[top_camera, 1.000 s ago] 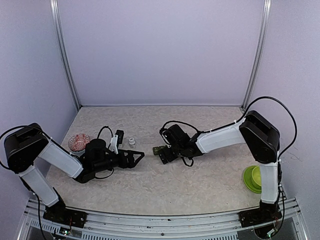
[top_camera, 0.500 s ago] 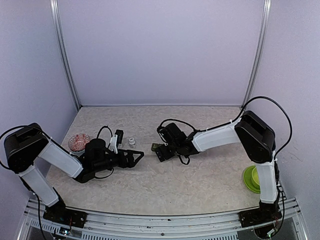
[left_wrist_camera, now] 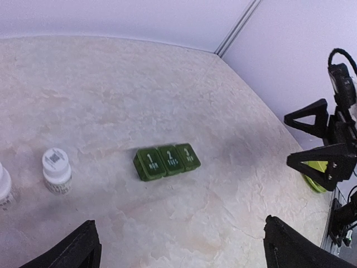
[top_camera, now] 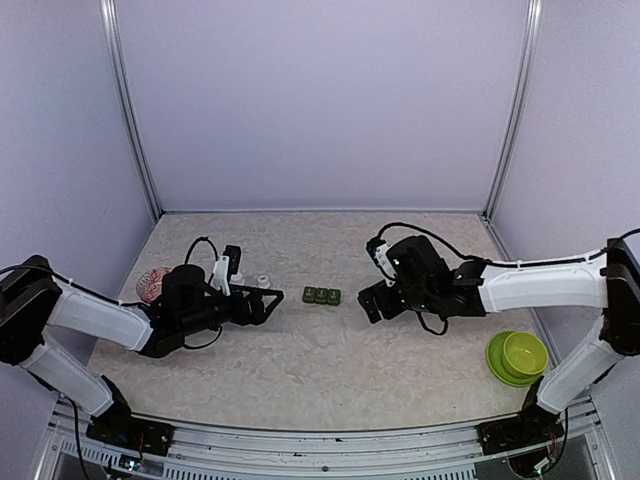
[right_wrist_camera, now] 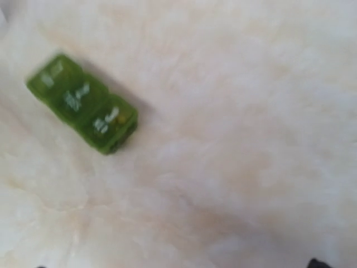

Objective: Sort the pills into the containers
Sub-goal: Position the pill container at the center of the board, then reset both arms

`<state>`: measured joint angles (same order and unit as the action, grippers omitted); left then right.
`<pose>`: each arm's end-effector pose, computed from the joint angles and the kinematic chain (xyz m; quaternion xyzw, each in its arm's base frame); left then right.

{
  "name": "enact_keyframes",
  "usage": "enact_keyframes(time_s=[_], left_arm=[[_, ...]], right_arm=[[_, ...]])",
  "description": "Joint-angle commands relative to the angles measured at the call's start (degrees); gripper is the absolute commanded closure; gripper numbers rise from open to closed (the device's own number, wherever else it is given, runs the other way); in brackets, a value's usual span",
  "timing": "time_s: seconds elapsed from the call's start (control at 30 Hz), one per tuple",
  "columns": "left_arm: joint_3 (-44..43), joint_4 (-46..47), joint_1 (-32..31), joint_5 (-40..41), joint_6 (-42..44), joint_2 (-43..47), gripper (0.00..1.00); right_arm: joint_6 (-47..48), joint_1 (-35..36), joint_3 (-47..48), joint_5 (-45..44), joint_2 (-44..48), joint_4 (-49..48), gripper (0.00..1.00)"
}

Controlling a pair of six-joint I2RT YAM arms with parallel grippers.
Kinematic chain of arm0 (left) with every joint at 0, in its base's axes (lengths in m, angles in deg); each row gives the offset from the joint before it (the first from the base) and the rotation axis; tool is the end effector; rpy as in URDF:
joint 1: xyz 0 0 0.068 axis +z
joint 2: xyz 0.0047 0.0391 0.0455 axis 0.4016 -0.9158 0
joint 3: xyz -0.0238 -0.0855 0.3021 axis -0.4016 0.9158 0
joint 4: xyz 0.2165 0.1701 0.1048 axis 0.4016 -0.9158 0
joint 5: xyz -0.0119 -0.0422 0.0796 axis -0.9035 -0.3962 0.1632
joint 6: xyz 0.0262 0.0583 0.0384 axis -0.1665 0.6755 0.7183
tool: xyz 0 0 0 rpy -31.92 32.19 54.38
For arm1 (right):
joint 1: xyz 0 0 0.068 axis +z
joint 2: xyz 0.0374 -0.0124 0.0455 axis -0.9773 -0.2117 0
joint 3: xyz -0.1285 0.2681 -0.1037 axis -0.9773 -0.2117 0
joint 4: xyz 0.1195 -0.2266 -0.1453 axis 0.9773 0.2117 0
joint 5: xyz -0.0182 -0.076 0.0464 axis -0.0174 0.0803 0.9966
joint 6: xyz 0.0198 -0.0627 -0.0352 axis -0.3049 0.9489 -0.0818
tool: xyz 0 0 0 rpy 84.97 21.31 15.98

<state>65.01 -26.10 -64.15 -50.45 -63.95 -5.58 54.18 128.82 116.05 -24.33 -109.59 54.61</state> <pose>0.2321 -0.2082 0.1653 0.1272 0.7882 -0.3771 0.4695 0.2531 0.2810 0.2125 -0.2199 0.8816 0.0866 0.4086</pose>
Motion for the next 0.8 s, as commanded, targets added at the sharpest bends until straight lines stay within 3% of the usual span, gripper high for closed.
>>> enact_keyframes(time_s=[0.0, 0.3, 0.57, 0.77], left_arm=[[-5.6, -15.6, 0.5, 6.7, 4.4, 7.4, 0.01], [-9.1, -38.7, 1.6, 21.1, 8.5, 27.0, 0.01], [-5.2, -48.3, 4.2, 28.7, 8.6, 47.4, 0.01], [-3.2, -50.6, 5.6, 27.1, 10.5, 59.4, 0.01]], right_arm=[[-1.9, -1.3, -4.9, -3.2, 10.1, 3.8, 0.00], [-4.7, -9.6, -14.2, -3.1, 32.8, 9.4, 0.00], [-7.7, -14.9, -17.7, -6.7, 47.9, 17.0, 0.00], [-9.3, -14.9, -13.2, -11.4, 52.8, 24.3, 0.00]])
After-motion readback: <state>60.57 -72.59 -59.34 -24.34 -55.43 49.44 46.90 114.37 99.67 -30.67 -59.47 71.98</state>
